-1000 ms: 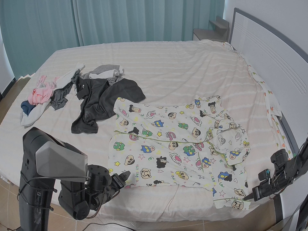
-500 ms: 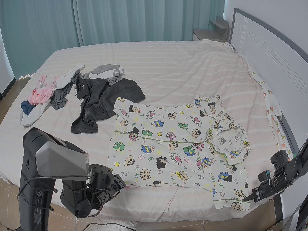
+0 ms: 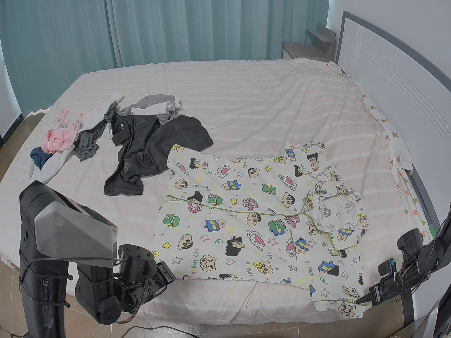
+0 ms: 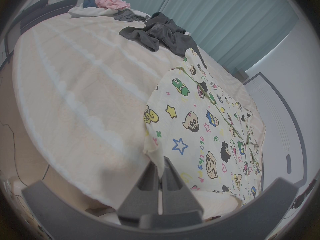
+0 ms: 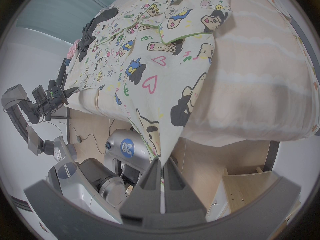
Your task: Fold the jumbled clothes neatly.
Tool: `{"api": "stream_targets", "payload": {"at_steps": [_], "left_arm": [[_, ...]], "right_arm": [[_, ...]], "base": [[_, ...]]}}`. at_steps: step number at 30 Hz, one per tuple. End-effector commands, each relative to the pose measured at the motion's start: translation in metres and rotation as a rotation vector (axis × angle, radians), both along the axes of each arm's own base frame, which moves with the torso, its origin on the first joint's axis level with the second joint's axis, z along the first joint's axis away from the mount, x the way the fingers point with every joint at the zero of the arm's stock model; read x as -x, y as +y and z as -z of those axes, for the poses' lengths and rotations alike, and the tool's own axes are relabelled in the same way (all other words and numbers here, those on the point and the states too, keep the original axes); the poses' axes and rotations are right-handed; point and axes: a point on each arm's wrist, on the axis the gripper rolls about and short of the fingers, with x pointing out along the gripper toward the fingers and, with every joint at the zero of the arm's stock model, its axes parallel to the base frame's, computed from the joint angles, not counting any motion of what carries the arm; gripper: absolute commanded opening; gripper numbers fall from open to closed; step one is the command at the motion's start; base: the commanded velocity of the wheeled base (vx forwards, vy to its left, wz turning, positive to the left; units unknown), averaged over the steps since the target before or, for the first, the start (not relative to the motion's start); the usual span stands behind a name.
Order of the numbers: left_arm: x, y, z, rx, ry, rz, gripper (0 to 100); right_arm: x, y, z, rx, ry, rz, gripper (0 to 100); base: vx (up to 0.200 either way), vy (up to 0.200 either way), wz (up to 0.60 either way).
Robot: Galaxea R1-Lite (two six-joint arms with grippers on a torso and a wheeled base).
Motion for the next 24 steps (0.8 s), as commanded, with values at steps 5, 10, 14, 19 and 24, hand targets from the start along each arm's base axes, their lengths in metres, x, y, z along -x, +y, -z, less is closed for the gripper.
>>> {"api": "stream_targets", "payload": {"at_steps": [5,10,14,19,24], "left_arm": [[0.021,0.009,-0.01,-0.013,0.032,0.002,0],[0.031,0.014,-0.013,-0.004,0.055,-0.008,0],[0.032,0.014,-0.015,0.01,0.055,-0.019,0],[0.032,0.014,-0.022,0.027,0.029,-0.018,0],[0.029,0.013,-0.032,0.052,-0.017,-0.02,0]], "right_arm": [[0.02,0.002,0.004,-0.003,0.057,-0.015,0],[0.026,0.003,0.004,-0.004,0.067,-0.015,0],[0.025,0.003,0.005,0.0,0.029,-0.015,0],[0.027,0.003,0.004,0.003,-0.031,-0.013,0],[0.023,0.002,0.002,-0.033,-0.111,-0.012,0]], "base": [[0.0,0.0,0.0],[0.0,0.0,0.0],[0.0,0.0,0.0],[0.0,0.0,0.0],[0.0,0.0,0.0]]}}
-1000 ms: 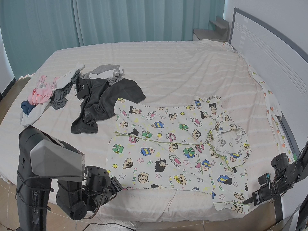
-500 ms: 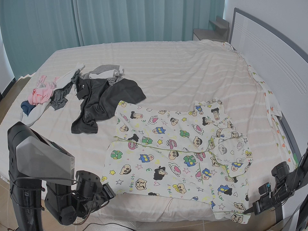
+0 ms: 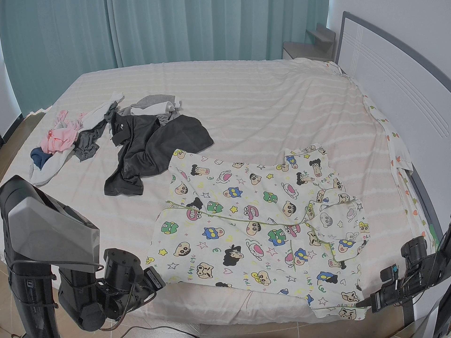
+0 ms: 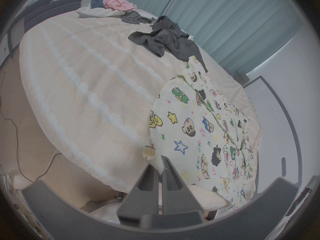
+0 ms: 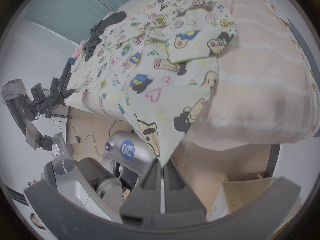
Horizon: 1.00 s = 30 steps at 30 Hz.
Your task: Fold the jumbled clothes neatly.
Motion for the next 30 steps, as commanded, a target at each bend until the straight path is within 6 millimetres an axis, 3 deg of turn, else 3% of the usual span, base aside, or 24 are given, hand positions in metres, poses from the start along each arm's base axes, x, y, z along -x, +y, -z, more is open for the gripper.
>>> {"api": "stream_targets", "payload": {"at_steps": [1,10,19,28,30], "left_arm": [[-0.003,-0.001,-0.013,0.03,-0.053,-0.003,0],[-0.026,-0.001,-0.028,0.078,-0.158,-0.047,0],[-0.057,-0.008,-0.038,0.115,-0.255,-0.065,0],[-0.113,-0.012,-0.035,0.104,-0.253,-0.115,0],[-0.118,-0.013,-0.033,0.1,-0.249,-0.117,0]], "right_arm": [[0.0,0.0,-0.001,-0.032,-0.035,0.001,0],[-0.027,-0.009,-0.013,-0.076,-0.245,0.061,0],[-0.074,-0.015,-0.027,-0.151,-0.4,0.202,0],[-0.121,-0.02,-0.029,-0.163,-0.484,0.229,0],[-0.125,-0.02,-0.029,-0.162,-0.492,0.229,0]], "base": [[0.0,0.0,0.0],[0.0,0.0,0.0],[0.0,0.0,0.0],[0.0,0.0,0.0],[0.0,0.0,0.0]]}}
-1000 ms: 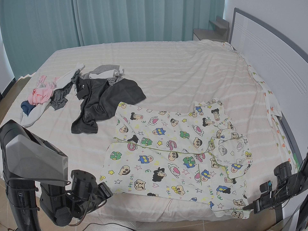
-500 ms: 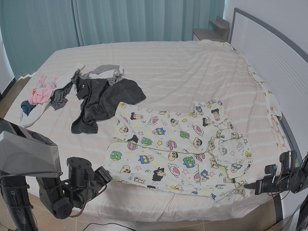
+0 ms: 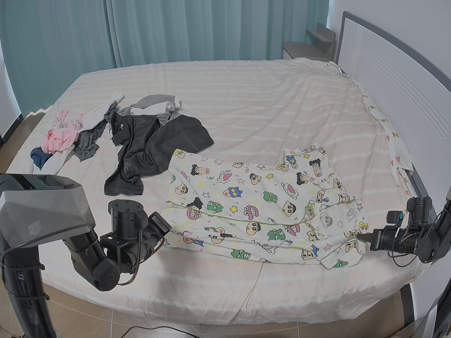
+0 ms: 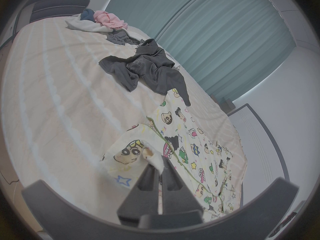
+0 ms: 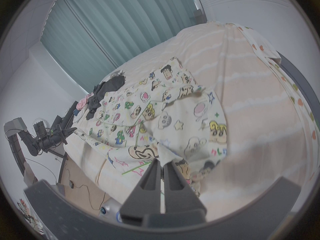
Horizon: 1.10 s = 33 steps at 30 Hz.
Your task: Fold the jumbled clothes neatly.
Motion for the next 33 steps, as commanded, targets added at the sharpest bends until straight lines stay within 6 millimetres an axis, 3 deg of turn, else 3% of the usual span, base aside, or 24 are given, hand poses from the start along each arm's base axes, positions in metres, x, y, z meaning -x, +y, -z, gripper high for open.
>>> {"api": "stream_targets", "payload": {"at_steps": [1,13,31,32,33], "left_arm": [[-0.033,-0.003,0.012,-0.008,0.016,-0.025,0],[-0.071,-0.013,0.038,-0.025,0.047,-0.029,0],[-0.085,-0.006,0.042,-0.039,0.035,-0.051,0],[-0.084,-0.006,0.042,-0.04,0.036,-0.051,100],[-0.084,-0.006,0.042,-0.039,0.037,-0.05,100]], "right_arm": [[-0.03,-0.002,0.006,0.0,-0.033,0.008,0],[-0.065,-0.001,0.014,-0.006,-0.066,0.023,0],[-0.092,0.0,0.032,-0.005,-0.146,0.083,0],[-0.092,0.0,0.032,-0.005,-0.146,0.083,0],[-0.092,0.0,0.032,-0.005,-0.146,0.083,0]], "base": [[0.0,0.0,0.0],[0.0,0.0,0.0],[0.0,0.0,0.0],[0.0,0.0,0.0],[0.0,0.0,0.0]]}}
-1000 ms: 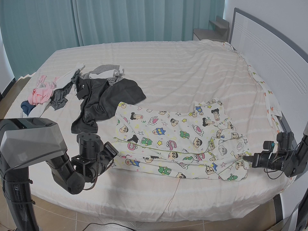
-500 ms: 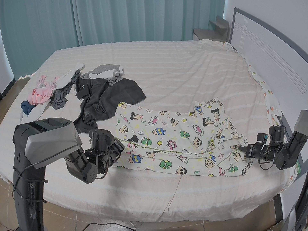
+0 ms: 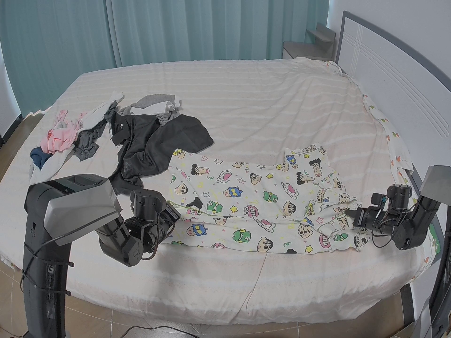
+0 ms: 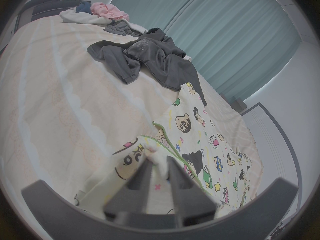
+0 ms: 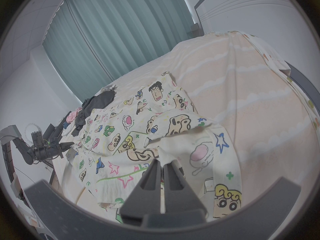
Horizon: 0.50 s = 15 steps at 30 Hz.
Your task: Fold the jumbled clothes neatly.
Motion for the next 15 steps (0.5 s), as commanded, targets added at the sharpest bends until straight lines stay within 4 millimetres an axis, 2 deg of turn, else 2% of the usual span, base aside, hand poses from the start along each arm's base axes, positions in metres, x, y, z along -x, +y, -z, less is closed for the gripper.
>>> {"api": "stream_targets", "payload": {"at_steps": [1,2,8,15], "left_arm": [[0.0,0.001,0.002,0.0,0.004,-0.002,100],[0.0,0.001,0.002,0.0,0.004,-0.002,100],[0.0,0.002,0.0,-0.002,-0.001,-0.012,100],[-0.003,0.017,-0.026,-0.013,-0.07,-0.109,100]], "right_arm": [[-0.001,0.001,0.006,-0.001,0.012,-0.004,0],[-0.001,0.001,0.006,-0.002,0.015,-0.005,100],[-0.003,-0.001,0.001,-0.001,-0.028,0.003,100],[0.0,-0.007,-0.026,-0.084,-0.084,0.123,100]], "base": [[0.0,0.0,0.0],[0.0,0.0,0.0],[0.0,0.0,0.0],[0.0,0.0,0.0]]}}
